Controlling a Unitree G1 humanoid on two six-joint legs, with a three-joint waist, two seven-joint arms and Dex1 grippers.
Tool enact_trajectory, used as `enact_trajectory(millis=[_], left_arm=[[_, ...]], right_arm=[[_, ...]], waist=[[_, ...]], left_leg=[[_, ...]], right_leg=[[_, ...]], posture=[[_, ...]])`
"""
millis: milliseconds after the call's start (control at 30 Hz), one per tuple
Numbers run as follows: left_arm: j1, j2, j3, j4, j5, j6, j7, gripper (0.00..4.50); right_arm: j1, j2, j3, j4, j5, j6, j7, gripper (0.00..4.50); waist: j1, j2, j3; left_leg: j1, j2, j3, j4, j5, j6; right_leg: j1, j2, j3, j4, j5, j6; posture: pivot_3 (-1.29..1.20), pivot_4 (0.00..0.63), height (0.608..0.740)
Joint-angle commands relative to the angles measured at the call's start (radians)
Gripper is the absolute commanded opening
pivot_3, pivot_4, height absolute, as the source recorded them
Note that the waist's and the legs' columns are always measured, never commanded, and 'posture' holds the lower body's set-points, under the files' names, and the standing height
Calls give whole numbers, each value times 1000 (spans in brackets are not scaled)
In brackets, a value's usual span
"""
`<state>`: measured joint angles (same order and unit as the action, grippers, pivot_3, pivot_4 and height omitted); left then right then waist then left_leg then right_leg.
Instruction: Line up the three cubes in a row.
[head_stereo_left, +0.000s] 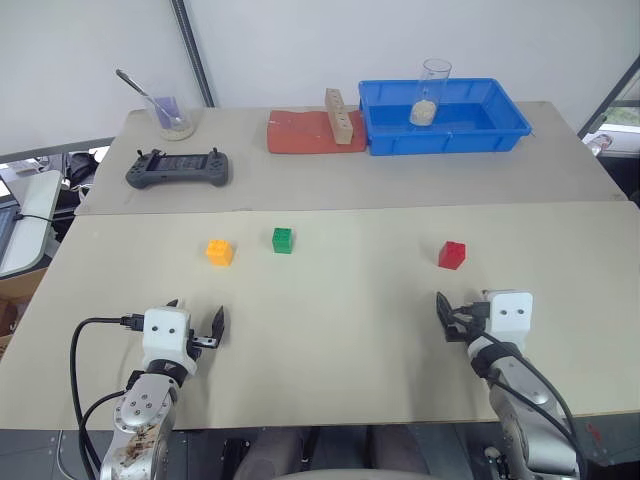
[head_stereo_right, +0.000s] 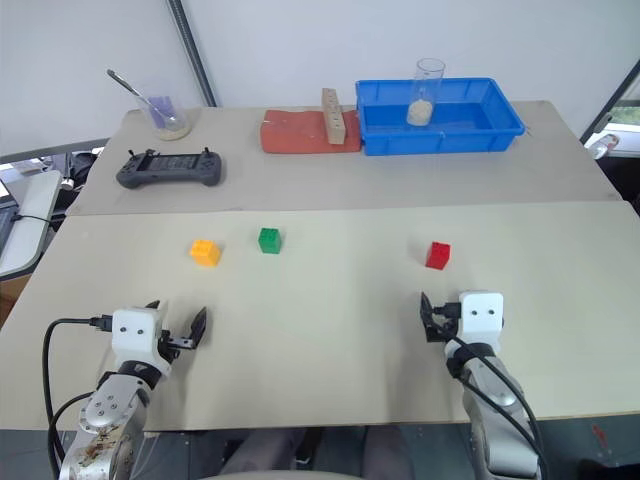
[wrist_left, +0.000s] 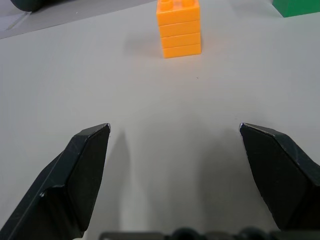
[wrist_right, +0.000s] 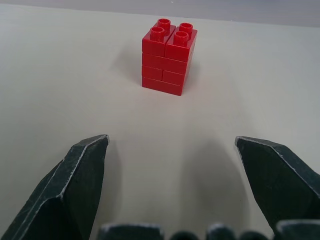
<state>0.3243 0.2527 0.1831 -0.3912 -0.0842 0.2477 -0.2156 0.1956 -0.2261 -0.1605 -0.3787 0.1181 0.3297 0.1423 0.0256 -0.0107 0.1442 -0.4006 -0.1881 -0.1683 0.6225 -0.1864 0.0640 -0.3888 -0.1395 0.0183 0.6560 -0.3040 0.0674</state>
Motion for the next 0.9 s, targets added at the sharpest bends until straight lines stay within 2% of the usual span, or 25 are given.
enact_trajectory(millis=[33,200,233,333,467,567,767,900], left_arm=[[3,12,-18,-16,-7,24,-21,4419],[-34,41,-22,-17,-28,17,-74,4419],[-49,62,-22,-31,-72,29,-125,4419],[-128,167,-42,-79,-208,84,-322,4419],[-283,311,-99,-99,-292,141,-505,4419],[-431,375,-163,-78,-328,157,-620,4419],[-657,346,-255,-4,-335,155,-694,4419],[-705,332,-278,27,-328,149,-720,4419]], right_arm=[[-1,2,-3,-45,-2,-1,-5,4500],[14,7,-13,-30,3,-23,-5,4500],[14,8,-14,-29,2,-25,-6,4500],[9,10,-11,-28,0,-27,-10,4500],[-4,14,7,-33,-9,-20,-15,4500],[-27,22,27,-36,-23,-9,-29,4500],[-136,52,42,52,-41,-13,-60,4500],[-247,81,28,169,-54,-26,-108,4500]], waist=[[0,0,0],[2,0,0],[2,0,0],[4,0,1],[2,2,2],[-5,3,3],[-17,3,3],[-21,3,3]], left_leg=[[0,0,0,0,0,0],[0,0,0,0,0,0],[0,0,0,0,0,0],[0,0,0,0,0,0],[-1,2,0,0,1,-1],[-1,2,0,0,1,-1],[-3,6,1,0,1,-2],[-3,9,1,-1,2,-4]], right_leg=[[0,0,0,0,0,0],[0,0,0,0,0,0],[0,0,0,0,0,0],[-1,1,-1,1,0,-1],[-2,3,-1,1,3,-5],[-3,4,0,1,3,-5],[-6,8,3,1,6,-9],[-4,11,3,2,7,-11]], posture=[[0,150,740],[0,150,740],[0,150,740],[0,150,740],[0,150,740],[0,150,740],[0,150,740],[0,150,740]])
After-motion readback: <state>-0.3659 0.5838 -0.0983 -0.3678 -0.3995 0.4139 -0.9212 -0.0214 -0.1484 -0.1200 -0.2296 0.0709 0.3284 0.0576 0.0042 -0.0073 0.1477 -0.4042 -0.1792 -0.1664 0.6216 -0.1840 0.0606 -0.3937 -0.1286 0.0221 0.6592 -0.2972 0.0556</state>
